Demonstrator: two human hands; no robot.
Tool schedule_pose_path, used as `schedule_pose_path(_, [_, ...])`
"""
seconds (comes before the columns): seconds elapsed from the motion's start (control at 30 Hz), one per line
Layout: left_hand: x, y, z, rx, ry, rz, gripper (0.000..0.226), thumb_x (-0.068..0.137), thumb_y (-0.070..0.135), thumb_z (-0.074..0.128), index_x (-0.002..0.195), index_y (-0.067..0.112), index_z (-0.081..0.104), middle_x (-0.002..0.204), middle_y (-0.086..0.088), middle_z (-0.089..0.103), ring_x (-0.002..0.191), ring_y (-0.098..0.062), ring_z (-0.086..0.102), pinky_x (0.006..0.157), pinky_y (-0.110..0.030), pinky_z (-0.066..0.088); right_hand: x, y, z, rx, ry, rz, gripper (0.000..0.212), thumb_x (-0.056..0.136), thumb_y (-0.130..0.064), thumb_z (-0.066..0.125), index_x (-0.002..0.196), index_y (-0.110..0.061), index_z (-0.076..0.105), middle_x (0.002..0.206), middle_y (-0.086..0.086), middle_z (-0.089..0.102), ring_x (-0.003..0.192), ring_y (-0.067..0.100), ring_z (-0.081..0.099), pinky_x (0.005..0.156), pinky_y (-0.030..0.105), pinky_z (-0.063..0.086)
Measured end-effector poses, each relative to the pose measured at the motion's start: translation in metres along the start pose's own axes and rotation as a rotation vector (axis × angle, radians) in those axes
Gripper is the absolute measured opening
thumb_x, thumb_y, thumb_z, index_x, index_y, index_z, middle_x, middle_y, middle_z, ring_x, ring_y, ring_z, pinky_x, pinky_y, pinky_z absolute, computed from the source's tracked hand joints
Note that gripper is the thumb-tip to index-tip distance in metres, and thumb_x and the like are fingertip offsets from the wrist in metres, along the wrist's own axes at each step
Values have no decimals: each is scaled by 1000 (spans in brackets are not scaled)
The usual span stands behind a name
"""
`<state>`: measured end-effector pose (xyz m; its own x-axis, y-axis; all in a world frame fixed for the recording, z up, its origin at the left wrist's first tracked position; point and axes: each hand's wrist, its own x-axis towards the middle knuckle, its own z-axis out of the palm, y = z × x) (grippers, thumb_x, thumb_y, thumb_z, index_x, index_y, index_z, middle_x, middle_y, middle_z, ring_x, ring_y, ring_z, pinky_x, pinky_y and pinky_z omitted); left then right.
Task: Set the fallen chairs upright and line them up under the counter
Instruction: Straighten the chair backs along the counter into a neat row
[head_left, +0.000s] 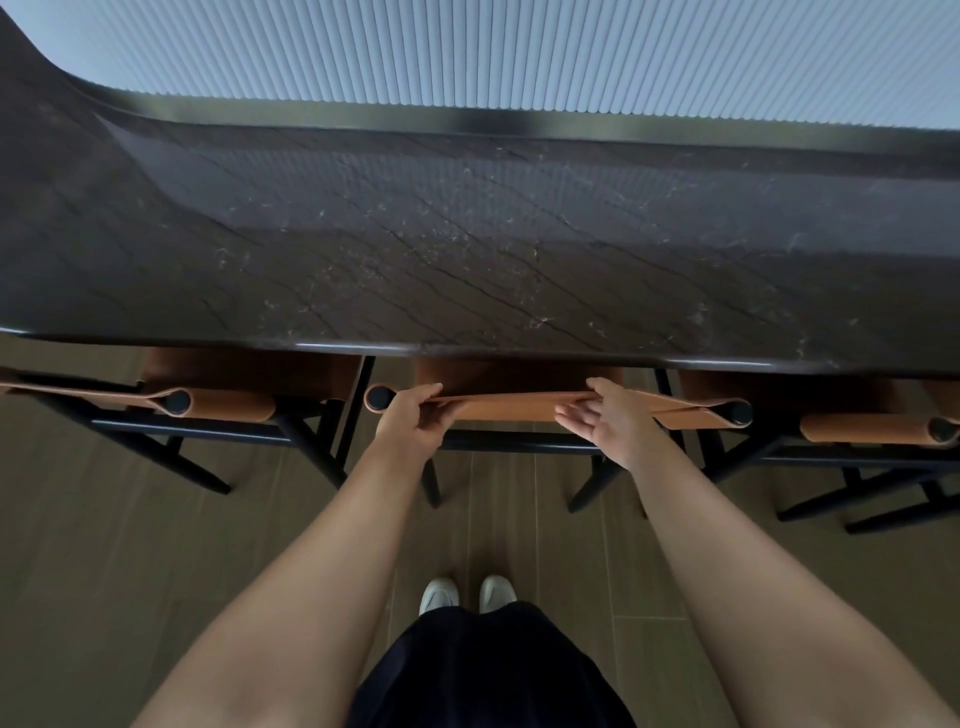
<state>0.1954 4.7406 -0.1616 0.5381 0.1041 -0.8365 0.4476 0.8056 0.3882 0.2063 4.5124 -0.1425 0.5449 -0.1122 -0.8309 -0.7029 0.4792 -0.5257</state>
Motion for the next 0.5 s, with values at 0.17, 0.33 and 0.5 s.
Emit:
schedule_pose_path(0.17, [-6, 0, -4, 32, -51, 18, 6, 89, 1, 63, 90, 3, 58, 99, -16, 62, 92, -31, 64, 59, -43, 59, -6, 1, -14, -149, -1, -32, 16, 95, -25, 62, 102, -12, 55, 108, 14, 65, 98, 29, 67, 81, 45, 59])
schedule_pose_path(0.33, [-15, 0, -7, -77, -89, 33, 20, 89, 4, 62, 108, 3, 55, 117, -22, 56, 107, -40, 58, 73, -54, 57, -11, 9, -27, -318, -8, -108, 33, 96, -36, 59, 122, -17, 49, 118, 12, 66, 101, 26, 68, 81, 40, 59])
schedule_pose_path(0.5, [-28, 1, -10, -157, -65, 57, 16, 91, 7, 59, 106, 5, 54, 118, -22, 54, 109, -42, 57, 84, -57, 53, -26, 17, -17, -209, -42, -97, 37, 98, -30, 58, 132, -16, 52, 105, 12, 69, 96, 25, 70, 77, 40, 60])
